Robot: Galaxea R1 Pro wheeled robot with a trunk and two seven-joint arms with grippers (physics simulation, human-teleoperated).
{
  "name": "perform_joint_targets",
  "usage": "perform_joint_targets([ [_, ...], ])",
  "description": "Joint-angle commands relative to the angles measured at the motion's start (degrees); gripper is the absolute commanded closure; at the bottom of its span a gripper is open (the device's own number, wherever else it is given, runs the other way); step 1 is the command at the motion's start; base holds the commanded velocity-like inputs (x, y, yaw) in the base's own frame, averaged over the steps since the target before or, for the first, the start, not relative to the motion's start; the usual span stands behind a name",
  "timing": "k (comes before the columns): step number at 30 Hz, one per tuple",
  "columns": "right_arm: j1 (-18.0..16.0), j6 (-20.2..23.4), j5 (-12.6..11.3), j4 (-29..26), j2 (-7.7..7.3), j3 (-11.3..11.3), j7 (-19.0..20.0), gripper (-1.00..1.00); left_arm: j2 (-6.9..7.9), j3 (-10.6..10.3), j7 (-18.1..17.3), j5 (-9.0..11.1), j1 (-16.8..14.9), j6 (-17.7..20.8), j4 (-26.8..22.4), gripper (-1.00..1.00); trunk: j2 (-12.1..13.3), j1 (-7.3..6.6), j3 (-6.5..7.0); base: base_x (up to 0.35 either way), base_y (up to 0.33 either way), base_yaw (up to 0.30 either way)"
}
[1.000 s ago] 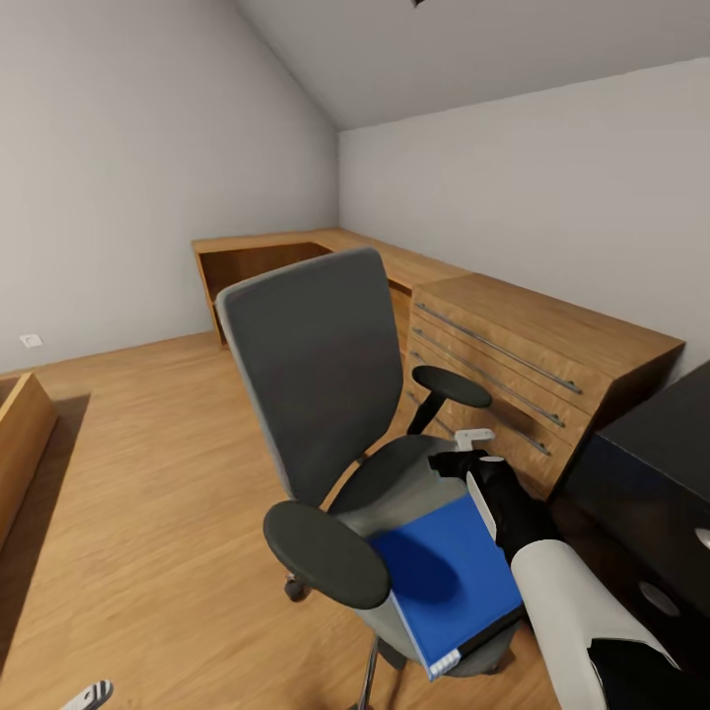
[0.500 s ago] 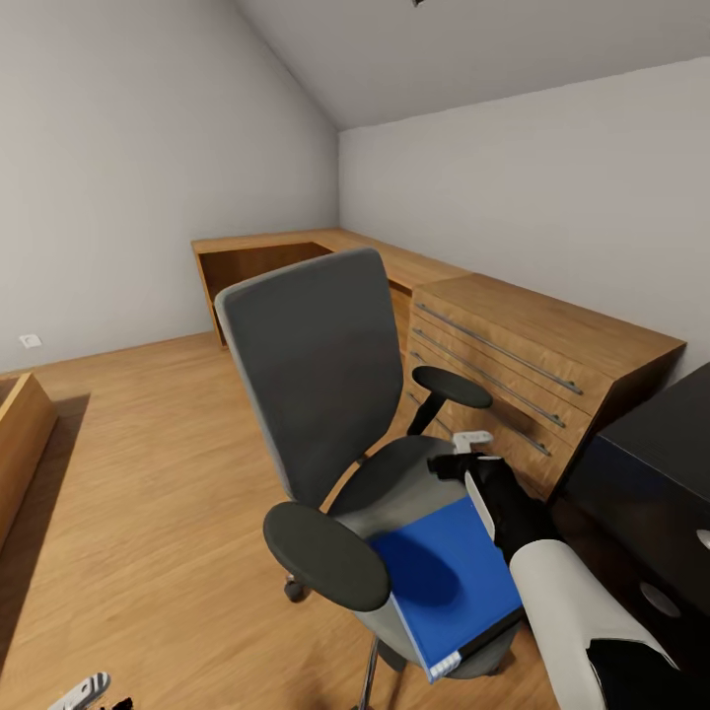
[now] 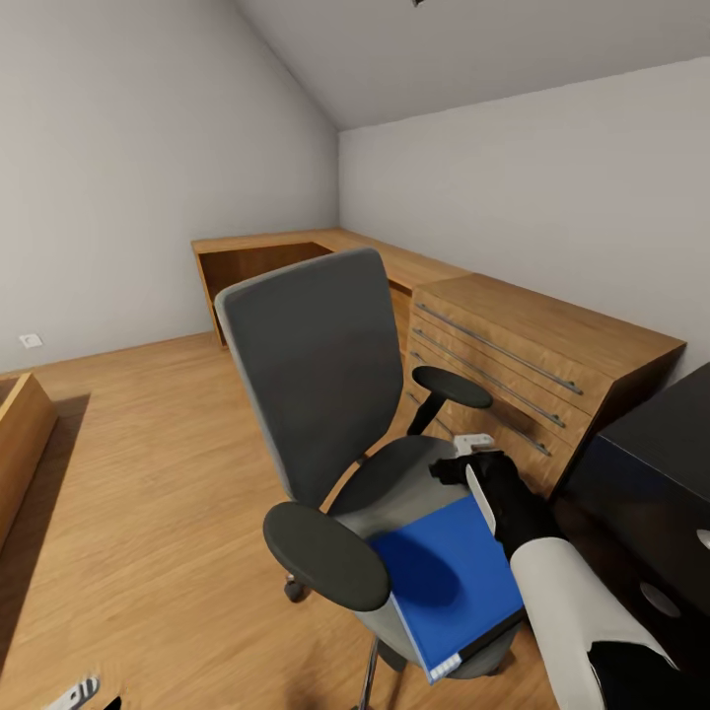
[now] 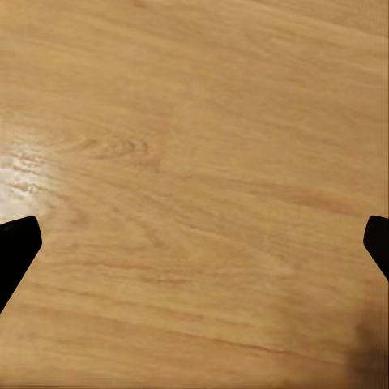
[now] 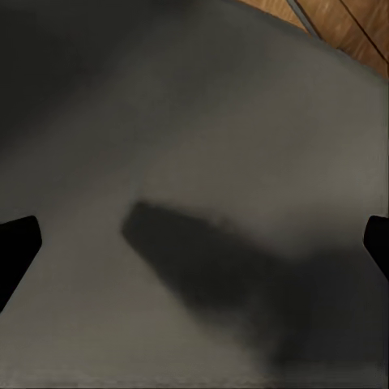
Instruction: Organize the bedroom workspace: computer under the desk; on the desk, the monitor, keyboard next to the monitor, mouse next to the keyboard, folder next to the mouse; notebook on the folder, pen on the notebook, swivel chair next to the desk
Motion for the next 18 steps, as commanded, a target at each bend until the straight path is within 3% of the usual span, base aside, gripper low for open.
perform_joint_targets([
  [1, -0.02, 1.9, 0.51, -0.78, 0.1, -0.26, 0.3, -1.0, -0.08, 0.37, -0.18, 0.39, 0.0, -0.29, 0.24, -1.0, -0.02, -0.01, -0.04, 0.0, 0.0, 0.0],
  [8, -0.02, 7.7, 0.51, -4.93, 0.85, -0.78, 0.28, -1.0, -0.3, 0.62, -0.41, 0.33, 0.0, -3.95, 1.47, -1.0, -0.02, -0.01, -0.04, 0.0, 0.0, 0.0],
  [18, -0.02, 9.33, -0.15, -6.53, 1.16, -0.95, 0.2, -1.0, -0.4, 0.69, -0.53, 0.34, 0.0, -4.96, 3.09, -1.0, -0.02, -0.01, -0.04, 0.0, 0.0, 0.0],
])
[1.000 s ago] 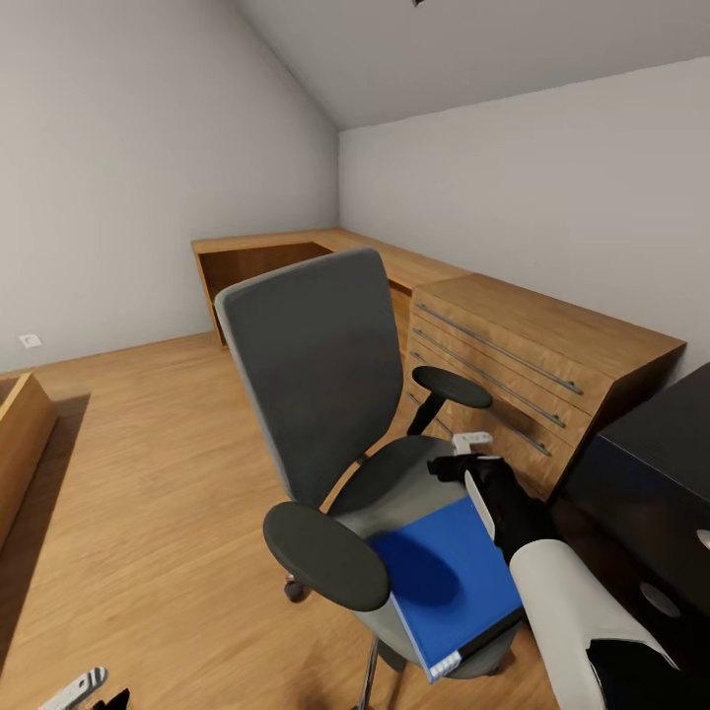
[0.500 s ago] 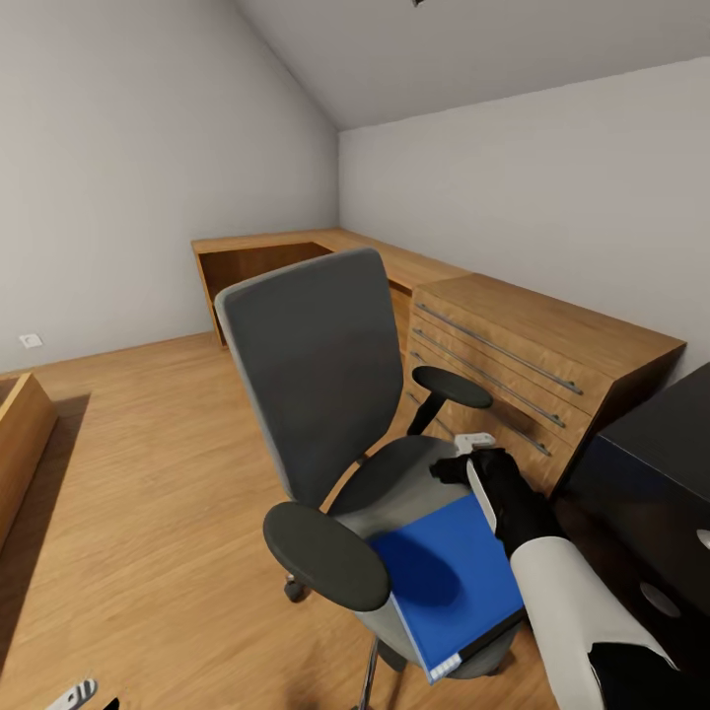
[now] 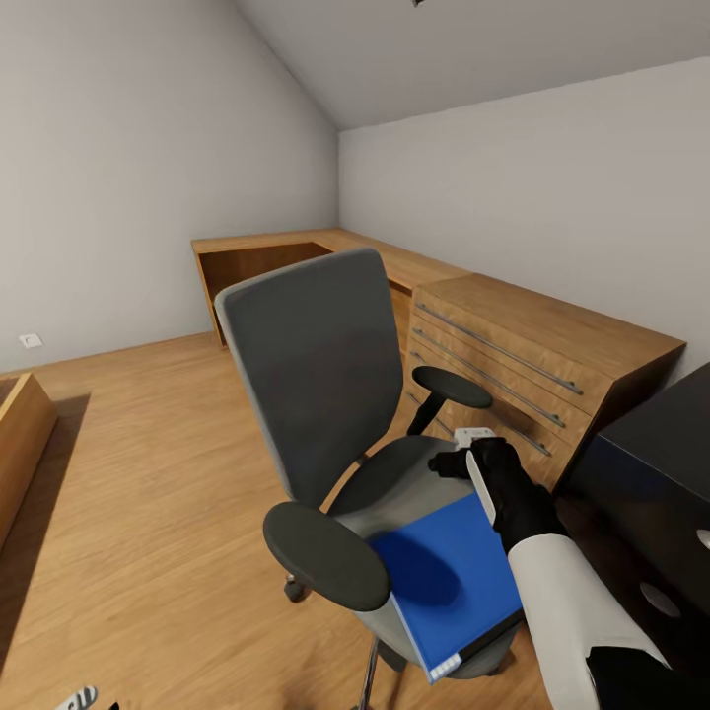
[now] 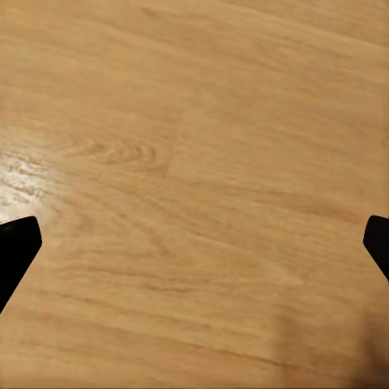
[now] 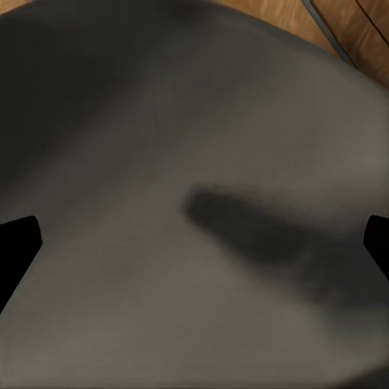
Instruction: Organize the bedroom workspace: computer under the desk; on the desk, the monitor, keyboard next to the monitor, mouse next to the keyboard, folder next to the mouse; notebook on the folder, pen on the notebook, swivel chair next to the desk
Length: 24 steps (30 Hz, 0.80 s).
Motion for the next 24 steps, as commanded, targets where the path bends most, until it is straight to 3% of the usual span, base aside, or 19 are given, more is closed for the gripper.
perform_joint_targets([
  [1, -0.03, 0.18, 0.46, -0.09, 0.08, -0.18, 0.3, -1.0, -0.02, 0.08, -0.22, 0.52, 0.0, 0.39, 0.13, -1.0, -0.02, -0.01, -0.04, 0.0, 0.0, 0.0],
  [16, -0.03, 0.15, 0.29, -0.12, 0.2, -0.08, 0.31, -1.0, 0.01, 0.11, -0.19, 0.53, 0.0, 0.19, 2.26, -1.0, -0.02, -0.01, -0.04, 0.0, 0.0, 0.0],
  [24, 0.02, -0.2, 0.28, -0.08, 0.15, -0.08, 0.36, -1.0, -0.01, -0.07, -0.15, 0.43, 0.0, -7.43, 4.95, -1.0, -0.02, -0.01, -0.04, 0.0, 0.0, 0.0],
])
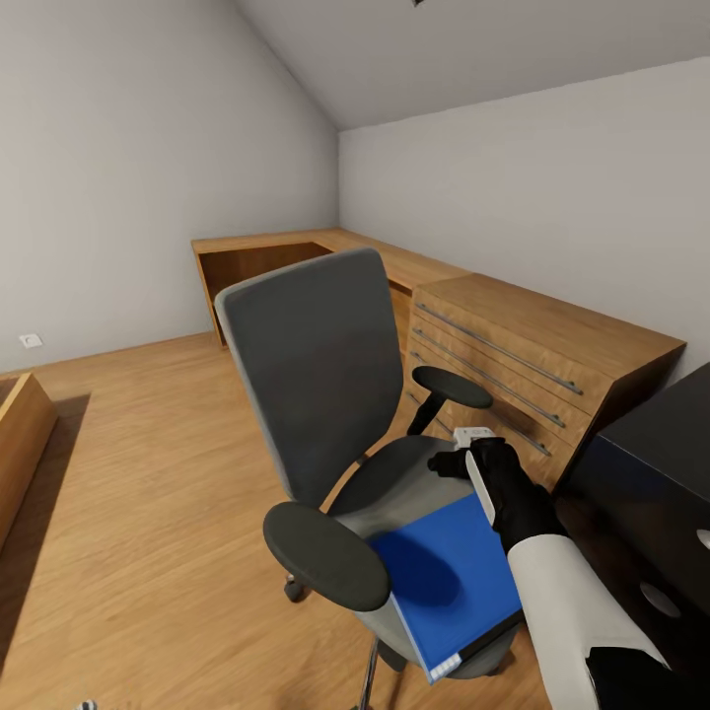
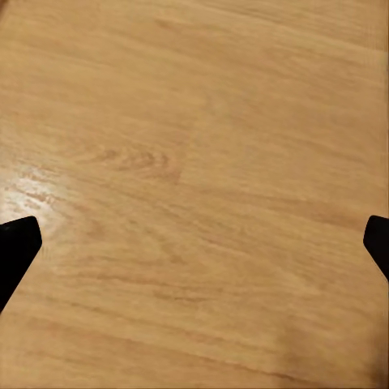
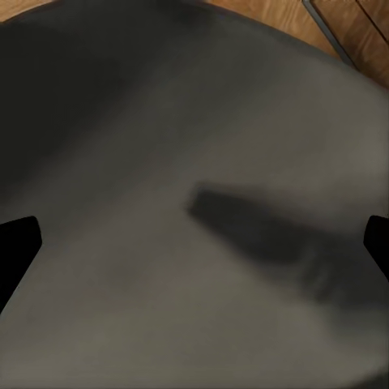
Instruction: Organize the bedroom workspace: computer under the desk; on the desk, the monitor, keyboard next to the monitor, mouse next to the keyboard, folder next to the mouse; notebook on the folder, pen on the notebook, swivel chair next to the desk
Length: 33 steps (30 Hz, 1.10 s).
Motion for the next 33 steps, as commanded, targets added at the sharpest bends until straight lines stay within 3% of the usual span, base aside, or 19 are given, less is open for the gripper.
perform_joint_targets([
  [1, 0.0, 0.19, 0.48, -0.06, 0.08, -0.18, 0.31, -1.0, -0.03, 0.09, -0.3, 0.58, 0.0, -0.02, 0.08, -1.0, -0.02, -0.01, -0.04, 0.0, 0.0, 0.0],
  [20, 0.27, 0.34, 0.47, -0.07, -0.01, -0.2, 0.34, -1.0, -0.07, -0.06, -0.37, 0.51, 0.0, -1.77, 1.34, -1.0, -0.02, -0.01, -0.04, 0.0, 0.0, 0.0],
  [25, 0.27, 5.98, 0.58, -1.18, -0.06, -0.16, 0.32, -1.0, -0.07, -0.13, -0.33, 0.49, 0.0, -1.77, 1.88, -1.0, -0.02, -0.01, -0.04, 0.0, 0.0, 0.0],
  [33, 0.27, 11.16, 0.81, -2.97, -0.21, -0.23, 0.1, -1.0, -0.07, -0.17, -0.29, 0.43, 0.0, -1.83, 2.24, -1.0, -0.02, -0.01, -0.04, 0.0, 0.0, 0.0],
])
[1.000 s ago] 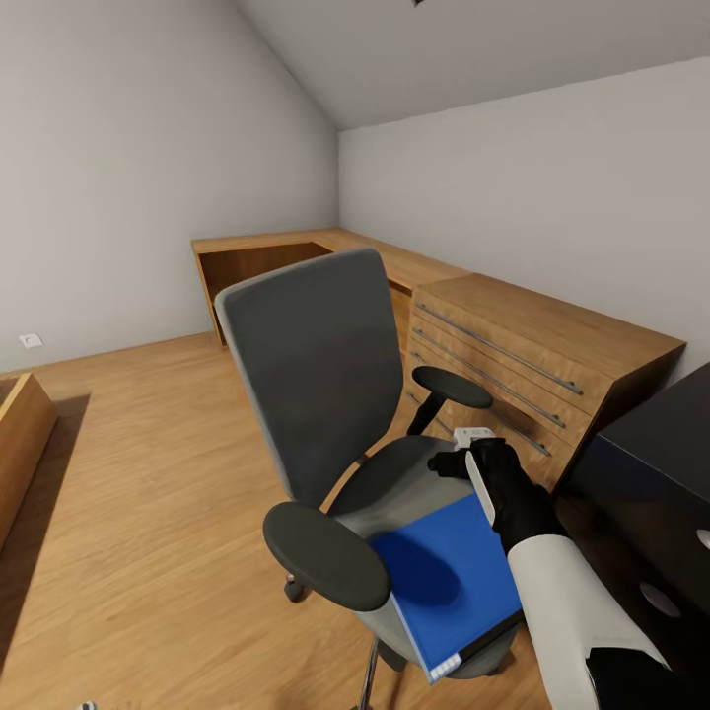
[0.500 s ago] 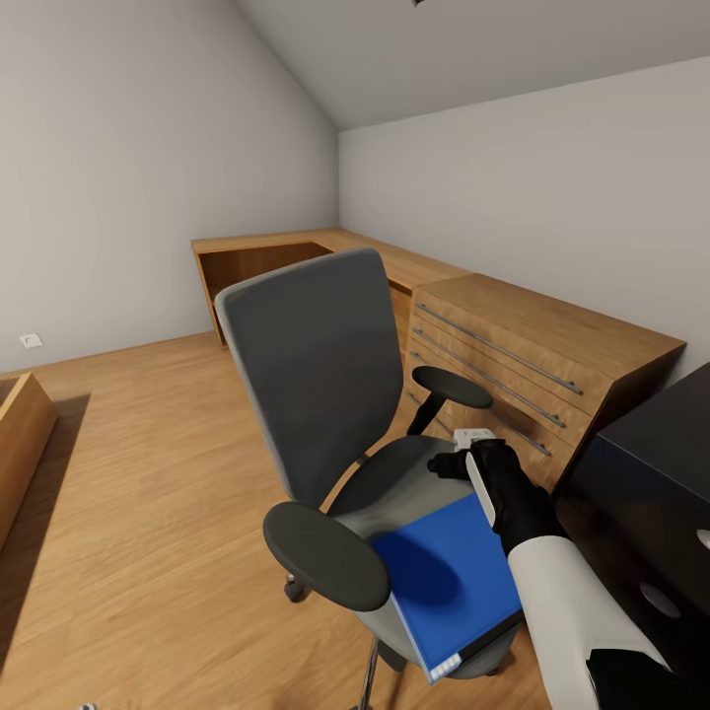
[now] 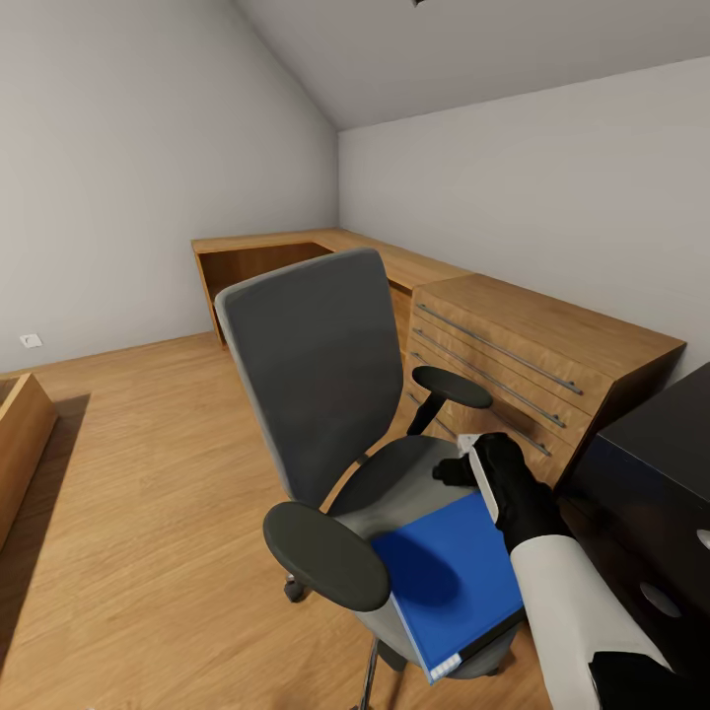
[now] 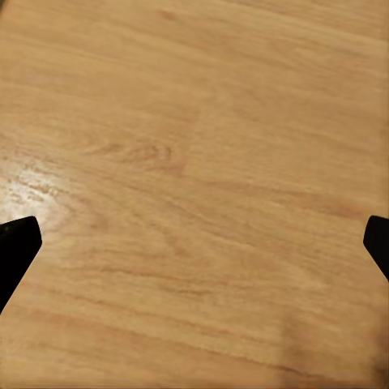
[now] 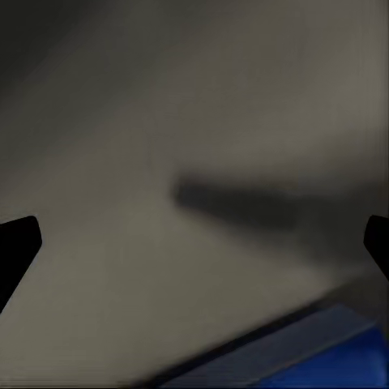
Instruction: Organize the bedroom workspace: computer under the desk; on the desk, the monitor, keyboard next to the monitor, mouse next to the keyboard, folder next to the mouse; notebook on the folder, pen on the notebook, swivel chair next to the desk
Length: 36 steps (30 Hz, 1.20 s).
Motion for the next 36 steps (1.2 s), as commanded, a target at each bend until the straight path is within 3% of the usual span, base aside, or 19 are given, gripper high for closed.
perform_joint_targets([
  [1, -0.03, 0.36, 0.45, -0.07, 0.06, -0.17, 0.27, -1.0, -0.03, 0.13, -0.33, 0.61, 0.0, 0.41, -0.1, -1.0, -0.02, 0.0, -0.04, -0.009, 0.0, 0.0],
  [36, -0.03, 0.63, 0.85, 2.93, -0.56, -0.16, -0.01, -1.0, 0.06, 0.27, -0.41, 0.68, 0.0, 0.37, -0.05, -1.0, -0.02, 0.0, -0.04, -0.06, 0.0, 0.0],
])
